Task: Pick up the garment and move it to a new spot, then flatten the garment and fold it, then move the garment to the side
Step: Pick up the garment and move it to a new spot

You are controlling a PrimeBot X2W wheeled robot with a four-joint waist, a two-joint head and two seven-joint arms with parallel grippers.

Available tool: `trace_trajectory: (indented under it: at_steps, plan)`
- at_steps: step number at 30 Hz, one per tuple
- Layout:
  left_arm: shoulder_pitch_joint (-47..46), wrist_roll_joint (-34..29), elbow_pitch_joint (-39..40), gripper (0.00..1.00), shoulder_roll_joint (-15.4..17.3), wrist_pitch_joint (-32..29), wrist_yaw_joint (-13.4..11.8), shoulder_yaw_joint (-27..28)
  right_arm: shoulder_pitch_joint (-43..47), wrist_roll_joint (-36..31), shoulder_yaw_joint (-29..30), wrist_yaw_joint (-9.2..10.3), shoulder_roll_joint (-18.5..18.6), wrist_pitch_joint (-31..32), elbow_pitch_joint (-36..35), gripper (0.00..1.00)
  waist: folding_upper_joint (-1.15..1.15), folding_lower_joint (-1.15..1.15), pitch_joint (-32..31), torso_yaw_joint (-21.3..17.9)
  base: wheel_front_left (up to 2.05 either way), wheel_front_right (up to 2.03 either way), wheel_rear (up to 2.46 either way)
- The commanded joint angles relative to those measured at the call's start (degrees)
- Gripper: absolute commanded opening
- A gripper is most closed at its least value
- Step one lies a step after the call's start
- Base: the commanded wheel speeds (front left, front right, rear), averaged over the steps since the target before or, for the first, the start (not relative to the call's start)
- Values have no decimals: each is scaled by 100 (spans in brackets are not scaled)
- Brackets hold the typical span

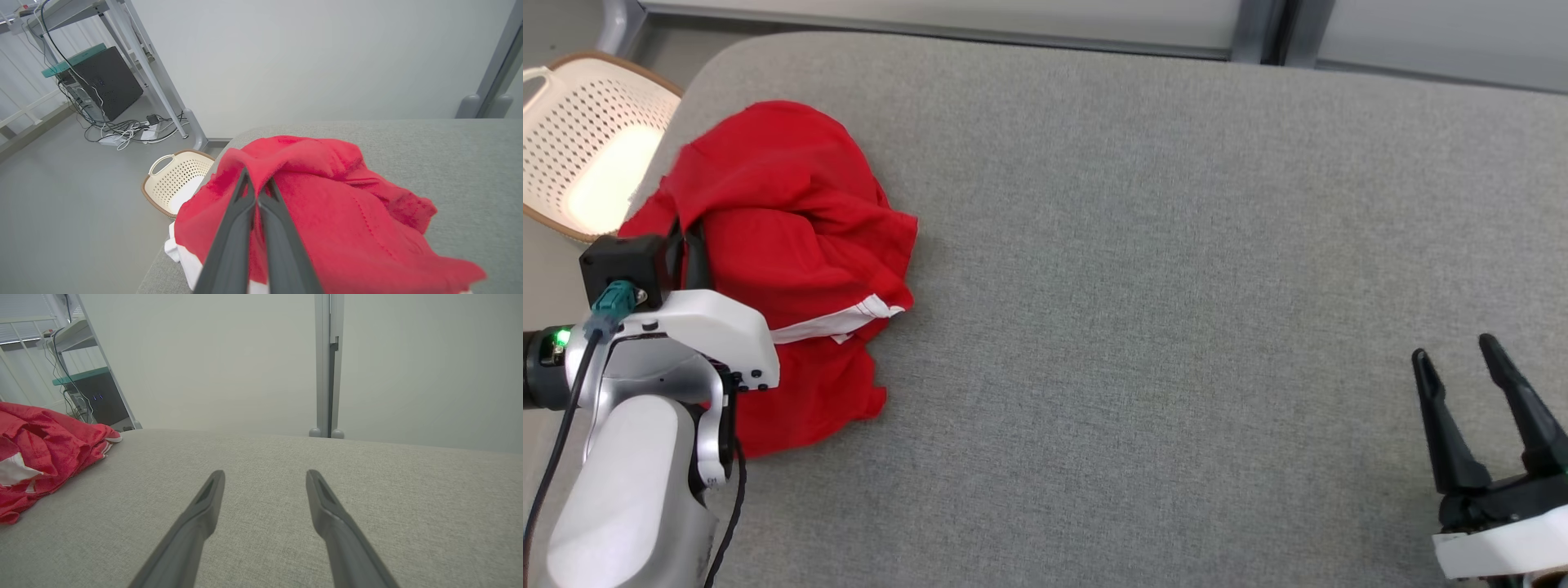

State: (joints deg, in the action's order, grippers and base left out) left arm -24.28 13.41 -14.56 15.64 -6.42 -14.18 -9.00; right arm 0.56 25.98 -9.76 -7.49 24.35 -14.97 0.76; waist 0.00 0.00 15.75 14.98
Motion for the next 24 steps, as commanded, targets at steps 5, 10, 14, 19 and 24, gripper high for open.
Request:
trace_trajectory:
  at_steps: [5, 10, 14, 19, 24]
  plan:
    - [182, -129, 658, 0, 152, 148, -42, -9, -83, -101, -137, 0, -262, -32, 191, 100, 0, 0, -462, 12, 0, 0, 0]
    - [274, -82, 1376, 0, 190, 318, 61, -42, -159, -208, -271, 0, -561, -33, 407, 100, 0, 0, -845, -48, 0, 0, 0]
    - [240, -40, 1792, 0, 233, 361, 145, -85, -224, -284, -343, 0, -800, -32, 573, 100, 0, 0, -1102, -165, 0, 0, 0]
    - [90, 12, 2094, 0, 165, 187, 244, -258, -305, -363, -400, 0, -1044, -32, 726, 100, 0, 0, -1322, -399, 0, 0, 0]
    - [-43, 86, 2257, 0, -60, 113, 281, -490, -416, -387, -430, 0, -1121, -32, 797, 100, 0, 0, -1333, -704, 0, 0, 0]
